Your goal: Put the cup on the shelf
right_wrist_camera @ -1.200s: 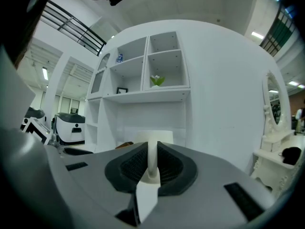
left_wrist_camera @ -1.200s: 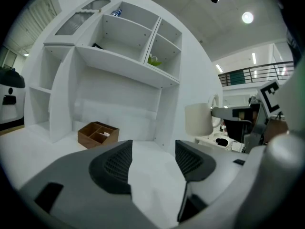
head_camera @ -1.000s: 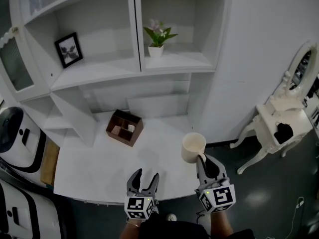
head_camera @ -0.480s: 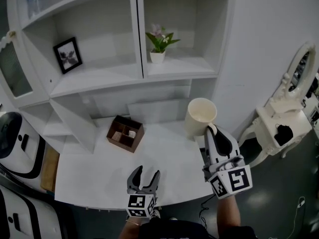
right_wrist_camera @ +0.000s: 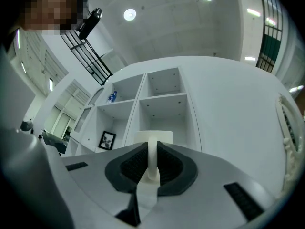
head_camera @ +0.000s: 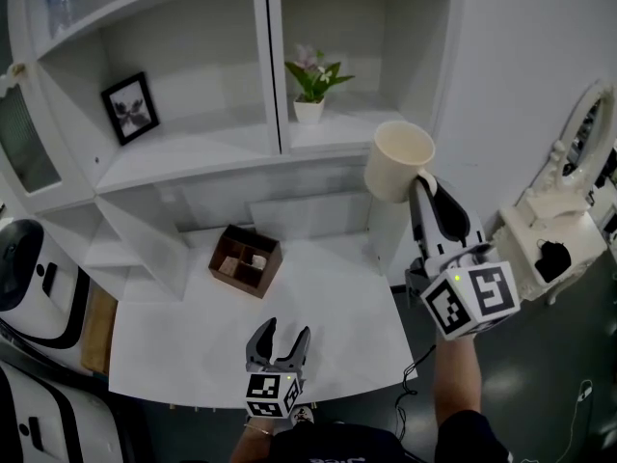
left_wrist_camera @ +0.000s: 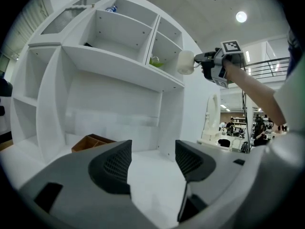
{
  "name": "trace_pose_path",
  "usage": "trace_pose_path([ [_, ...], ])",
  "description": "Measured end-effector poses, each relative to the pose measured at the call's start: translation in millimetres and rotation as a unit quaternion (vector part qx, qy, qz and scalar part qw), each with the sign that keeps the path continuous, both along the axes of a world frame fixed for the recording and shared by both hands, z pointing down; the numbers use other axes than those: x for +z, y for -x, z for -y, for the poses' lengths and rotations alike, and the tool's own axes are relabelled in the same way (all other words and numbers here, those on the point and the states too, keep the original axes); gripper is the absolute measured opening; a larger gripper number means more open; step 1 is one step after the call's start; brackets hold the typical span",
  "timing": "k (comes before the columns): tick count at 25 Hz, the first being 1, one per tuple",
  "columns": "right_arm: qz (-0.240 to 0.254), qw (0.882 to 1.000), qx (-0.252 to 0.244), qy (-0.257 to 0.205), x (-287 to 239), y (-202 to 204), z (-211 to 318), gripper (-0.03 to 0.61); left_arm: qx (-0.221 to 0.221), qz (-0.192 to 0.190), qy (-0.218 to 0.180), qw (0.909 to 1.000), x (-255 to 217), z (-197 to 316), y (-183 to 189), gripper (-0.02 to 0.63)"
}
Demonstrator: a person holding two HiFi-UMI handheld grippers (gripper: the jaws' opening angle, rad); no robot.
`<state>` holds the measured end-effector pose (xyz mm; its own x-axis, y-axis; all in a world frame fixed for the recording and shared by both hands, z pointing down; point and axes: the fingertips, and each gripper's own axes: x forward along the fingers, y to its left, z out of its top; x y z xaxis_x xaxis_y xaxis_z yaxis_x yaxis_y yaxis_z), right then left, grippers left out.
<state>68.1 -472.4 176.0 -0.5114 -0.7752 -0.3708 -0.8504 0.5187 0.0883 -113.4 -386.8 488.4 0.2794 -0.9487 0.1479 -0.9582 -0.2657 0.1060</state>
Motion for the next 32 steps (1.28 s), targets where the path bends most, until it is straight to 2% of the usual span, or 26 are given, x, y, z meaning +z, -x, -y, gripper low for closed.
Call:
trace_pose_path([
  [7, 0.012, 0.999, 0.006, 0.039, -22.9, -0.8, 49.0, 0.049, -0.003, -0.004, 0.007, 1.0000, 4.5, 4.1, 1.6, 0.276],
  [17, -0.006, 0.996, 0.014, 0.087, -42.7, 8.2, 109.8, 0.049, -0.011, -0.014, 0.014, 0.9997, 9.4, 6.0, 5.5, 0.276],
  [24, -0.013, 0.994, 0.029, 0.109, -44.0, 16.9, 143.3, 0.049, -0.027, -0.018, 0.015, 0.9994, 10.4, 8.4, 18.6, 0.276],
  [32, -0.019, 0.991, 0.063, 0.115, -42.0, 18.2, 166.1, 0.049, -0.034, -0.007, 0.039, 0.9986, 30.5, 4.1, 30.7, 0.276],
])
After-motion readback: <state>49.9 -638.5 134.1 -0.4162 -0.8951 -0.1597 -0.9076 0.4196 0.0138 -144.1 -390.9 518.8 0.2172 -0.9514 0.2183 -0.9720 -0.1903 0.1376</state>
